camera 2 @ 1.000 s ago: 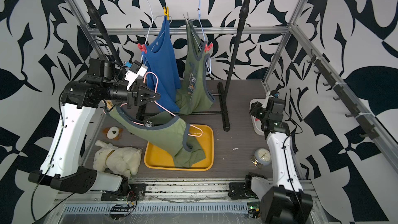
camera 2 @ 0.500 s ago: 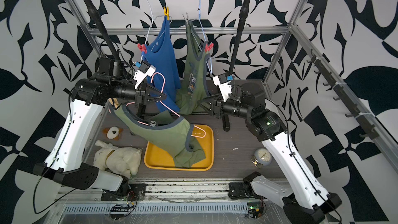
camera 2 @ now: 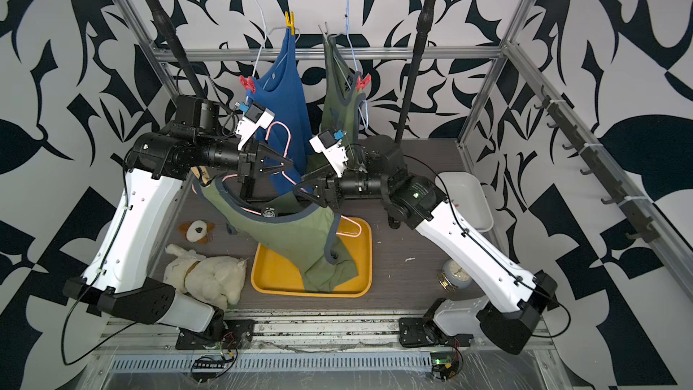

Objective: Remove the clothespins securing tank tops to the hanger
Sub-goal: Adjust the hanger.

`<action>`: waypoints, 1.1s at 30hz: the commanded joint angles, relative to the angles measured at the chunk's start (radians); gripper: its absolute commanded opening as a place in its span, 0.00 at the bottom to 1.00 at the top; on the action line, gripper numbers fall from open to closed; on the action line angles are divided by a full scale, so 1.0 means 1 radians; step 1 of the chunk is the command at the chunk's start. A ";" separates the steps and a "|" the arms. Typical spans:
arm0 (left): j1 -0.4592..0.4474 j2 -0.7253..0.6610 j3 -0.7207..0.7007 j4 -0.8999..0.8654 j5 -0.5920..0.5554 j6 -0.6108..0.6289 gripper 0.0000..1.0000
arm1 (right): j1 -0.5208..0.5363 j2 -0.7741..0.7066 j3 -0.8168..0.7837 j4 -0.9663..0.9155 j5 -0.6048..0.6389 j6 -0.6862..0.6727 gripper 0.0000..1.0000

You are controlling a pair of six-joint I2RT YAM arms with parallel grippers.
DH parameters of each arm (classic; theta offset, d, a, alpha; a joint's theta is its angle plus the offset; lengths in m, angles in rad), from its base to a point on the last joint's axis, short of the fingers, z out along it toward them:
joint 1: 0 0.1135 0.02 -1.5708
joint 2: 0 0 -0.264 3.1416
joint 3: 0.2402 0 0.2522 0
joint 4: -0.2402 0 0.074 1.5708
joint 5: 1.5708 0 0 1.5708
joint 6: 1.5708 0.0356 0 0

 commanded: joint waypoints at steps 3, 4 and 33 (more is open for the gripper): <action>-0.004 0.005 0.021 0.012 0.039 -0.019 0.00 | 0.027 0.033 0.096 0.032 0.018 -0.054 0.45; -0.004 0.005 0.022 0.012 0.045 -0.019 0.00 | 0.027 0.038 0.102 0.029 0.025 -0.057 0.45; -0.004 -0.063 0.123 -0.136 -0.165 0.146 0.73 | 0.025 0.023 0.074 -0.017 0.052 -0.263 0.00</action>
